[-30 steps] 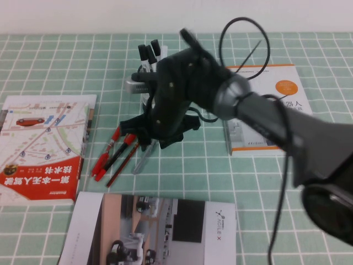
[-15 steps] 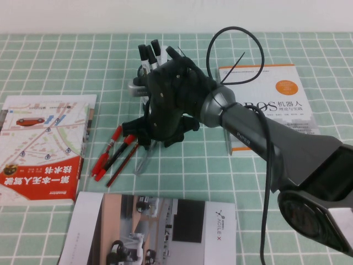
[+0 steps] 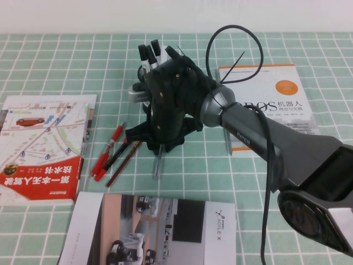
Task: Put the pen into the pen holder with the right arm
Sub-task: Pick up the pen on the table, then place the pen onto the pen holder
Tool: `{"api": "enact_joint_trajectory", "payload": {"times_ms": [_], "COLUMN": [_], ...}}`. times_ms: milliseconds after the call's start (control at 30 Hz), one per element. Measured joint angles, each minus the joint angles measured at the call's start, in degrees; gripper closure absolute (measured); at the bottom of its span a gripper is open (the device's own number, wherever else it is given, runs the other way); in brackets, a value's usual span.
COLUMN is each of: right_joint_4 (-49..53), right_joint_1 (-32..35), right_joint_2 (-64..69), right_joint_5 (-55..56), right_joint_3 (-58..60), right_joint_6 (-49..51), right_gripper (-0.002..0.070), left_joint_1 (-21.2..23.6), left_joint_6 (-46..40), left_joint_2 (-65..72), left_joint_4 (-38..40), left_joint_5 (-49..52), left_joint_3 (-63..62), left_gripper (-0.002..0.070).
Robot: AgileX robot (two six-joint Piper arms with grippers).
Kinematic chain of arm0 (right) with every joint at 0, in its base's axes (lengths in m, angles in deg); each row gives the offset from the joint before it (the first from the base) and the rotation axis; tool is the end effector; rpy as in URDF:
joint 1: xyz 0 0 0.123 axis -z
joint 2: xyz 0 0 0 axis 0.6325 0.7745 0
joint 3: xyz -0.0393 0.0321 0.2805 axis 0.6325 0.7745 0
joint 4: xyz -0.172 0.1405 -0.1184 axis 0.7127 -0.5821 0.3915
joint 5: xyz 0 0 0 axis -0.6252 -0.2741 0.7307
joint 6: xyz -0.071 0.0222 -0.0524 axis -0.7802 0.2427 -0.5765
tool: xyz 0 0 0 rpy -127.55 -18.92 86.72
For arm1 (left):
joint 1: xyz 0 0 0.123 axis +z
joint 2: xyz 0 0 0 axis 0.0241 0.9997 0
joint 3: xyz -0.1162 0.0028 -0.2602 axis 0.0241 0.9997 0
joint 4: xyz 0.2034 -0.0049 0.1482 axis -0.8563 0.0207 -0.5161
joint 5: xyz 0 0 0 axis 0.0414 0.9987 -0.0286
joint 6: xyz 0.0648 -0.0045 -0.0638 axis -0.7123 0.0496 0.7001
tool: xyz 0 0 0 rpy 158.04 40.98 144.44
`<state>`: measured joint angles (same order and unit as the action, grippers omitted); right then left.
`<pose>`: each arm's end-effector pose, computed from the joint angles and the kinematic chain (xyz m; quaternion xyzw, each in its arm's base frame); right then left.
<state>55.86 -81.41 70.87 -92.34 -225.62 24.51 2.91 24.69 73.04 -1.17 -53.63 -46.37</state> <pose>0.3945 0.3508 0.1888 -0.1298 0.9786 0.0669 0.1449 0.0523 0.0010 0.1719 -0.0079 0.8065 0.0070 0.5911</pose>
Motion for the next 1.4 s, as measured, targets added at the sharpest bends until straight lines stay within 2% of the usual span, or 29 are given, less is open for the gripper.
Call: {"api": "enact_joint_trajectory", "payload": {"times_ms": [100, 333, 667, 1067, 1233, 1400], "right_joint_4": [-0.5, -2.3, -3.8, -4.0, -3.3, -3.3], "right_joint_1": [0.0, 0.0, 0.5, 1.5, 1.5, 1.7], "right_joint_2": [0.0, 0.0, -0.6, -10.2, -18.1, -29.5], "right_joint_5": [0.0, -0.6, -0.5, -0.6, 0.1, 14.6], "right_joint_3": [0.0, 0.0, 1.0, 16.0, 22.2, 36.5], "right_joint_6": [-2.4, -4.9, -9.8, -12.3, -12.6, -12.6], "right_gripper": [0.0491, 0.0604, 0.0629, 0.0630, 0.0631, 0.0631], "left_joint_1": [0.0, 0.0, 0.0, 0.0, 0.0, 0.0], "left_joint_6": [0.0, 0.0, 0.0, 0.0, 0.0, 0.0], "left_joint_2": [0.0, 0.0, 0.0, 0.0, 0.0, 0.0], "left_joint_4": [0.0, 0.0, 0.0, 0.0, 0.0, 0.0], "left_joint_5": [0.0, 0.0, 0.0, 0.0, 0.0, 0.0], "left_joint_3": [0.0, 0.0, 0.0, 0.0, 0.0, 0.0], "left_gripper": [0.0679, 0.0679, 0.0679, 0.0679, 0.0679, 0.0679]}}
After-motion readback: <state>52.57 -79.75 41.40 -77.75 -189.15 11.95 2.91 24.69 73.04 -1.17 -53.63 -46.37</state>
